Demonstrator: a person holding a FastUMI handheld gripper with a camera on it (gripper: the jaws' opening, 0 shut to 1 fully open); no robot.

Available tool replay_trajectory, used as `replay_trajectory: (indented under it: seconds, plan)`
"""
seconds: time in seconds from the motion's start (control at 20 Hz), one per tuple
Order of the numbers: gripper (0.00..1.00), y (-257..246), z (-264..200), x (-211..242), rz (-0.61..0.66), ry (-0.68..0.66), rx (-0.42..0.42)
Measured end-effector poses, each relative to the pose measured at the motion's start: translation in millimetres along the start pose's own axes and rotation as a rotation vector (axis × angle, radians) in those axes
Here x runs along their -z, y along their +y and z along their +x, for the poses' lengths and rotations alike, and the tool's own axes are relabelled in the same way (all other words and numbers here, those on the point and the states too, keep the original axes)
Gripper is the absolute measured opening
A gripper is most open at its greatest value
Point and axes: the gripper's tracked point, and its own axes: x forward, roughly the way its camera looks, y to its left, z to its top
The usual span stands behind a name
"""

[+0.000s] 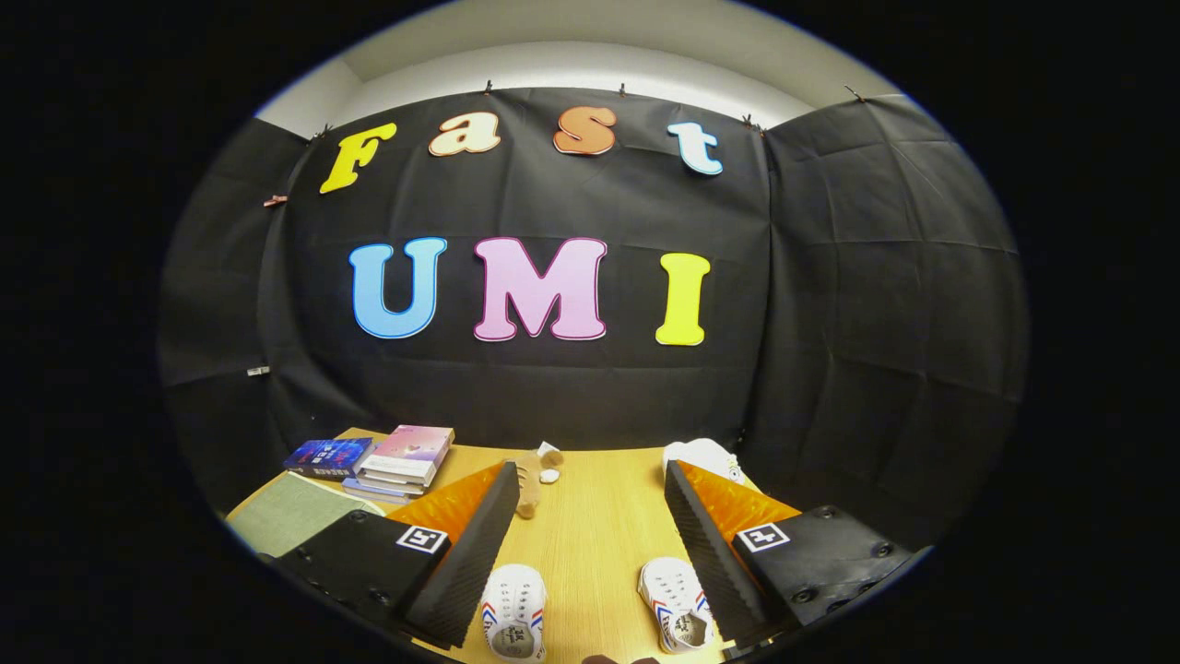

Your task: Open the storage box then place both shoes into the box .Put the left shoe in first, then the right shoe, with the right side of both shoes facing outward in a uniform manner.

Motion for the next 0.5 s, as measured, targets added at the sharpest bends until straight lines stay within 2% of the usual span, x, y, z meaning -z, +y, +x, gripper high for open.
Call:
replay_trajectory:
  seconds: [0.5]
  plan:
    - [0.99,34.7,10.1,52.0,0.079,0.176,-0.139]
